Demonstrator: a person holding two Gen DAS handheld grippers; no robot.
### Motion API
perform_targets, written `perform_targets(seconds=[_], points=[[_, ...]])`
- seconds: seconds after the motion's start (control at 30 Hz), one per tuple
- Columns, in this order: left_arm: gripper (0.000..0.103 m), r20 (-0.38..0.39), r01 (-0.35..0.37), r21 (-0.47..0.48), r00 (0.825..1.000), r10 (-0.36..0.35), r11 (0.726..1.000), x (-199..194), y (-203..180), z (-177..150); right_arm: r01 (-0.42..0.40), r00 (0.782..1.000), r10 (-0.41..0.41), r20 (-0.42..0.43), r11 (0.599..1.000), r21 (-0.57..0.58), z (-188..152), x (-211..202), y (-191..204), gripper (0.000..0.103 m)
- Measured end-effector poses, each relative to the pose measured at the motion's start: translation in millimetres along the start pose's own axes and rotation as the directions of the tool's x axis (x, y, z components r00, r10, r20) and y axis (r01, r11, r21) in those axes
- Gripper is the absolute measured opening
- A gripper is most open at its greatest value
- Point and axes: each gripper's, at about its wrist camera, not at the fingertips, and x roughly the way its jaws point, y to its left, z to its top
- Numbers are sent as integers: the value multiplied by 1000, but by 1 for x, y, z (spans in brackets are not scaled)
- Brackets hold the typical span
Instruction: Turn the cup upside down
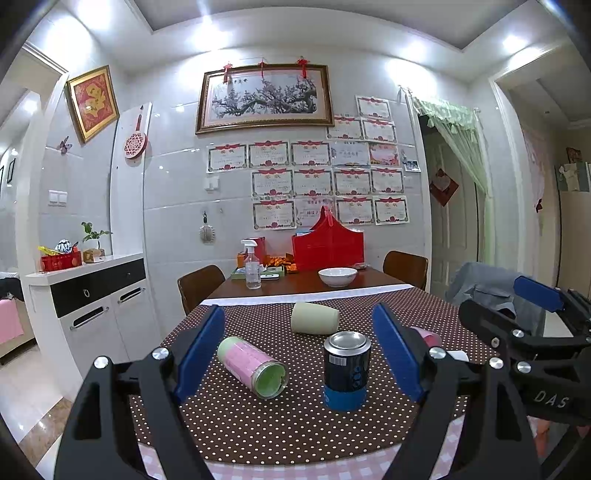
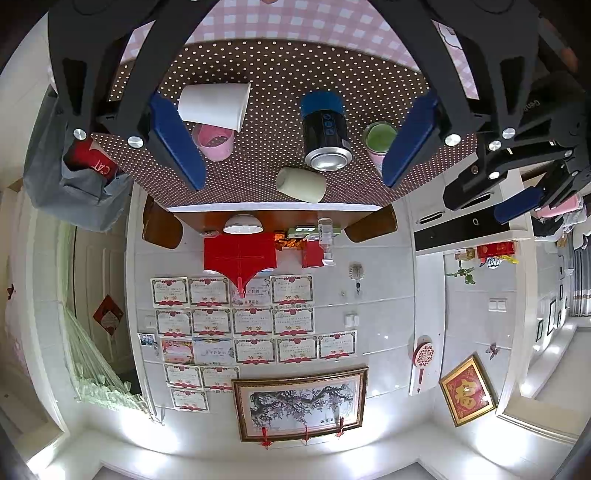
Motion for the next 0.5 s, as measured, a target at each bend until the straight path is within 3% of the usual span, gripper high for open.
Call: perform_targets(seconds=[0.5], points=[[81,-1,-4,-2,1000,4,1000,-1,0,-1,0,1000,0,-1,1000,0,0,0,0,95]])
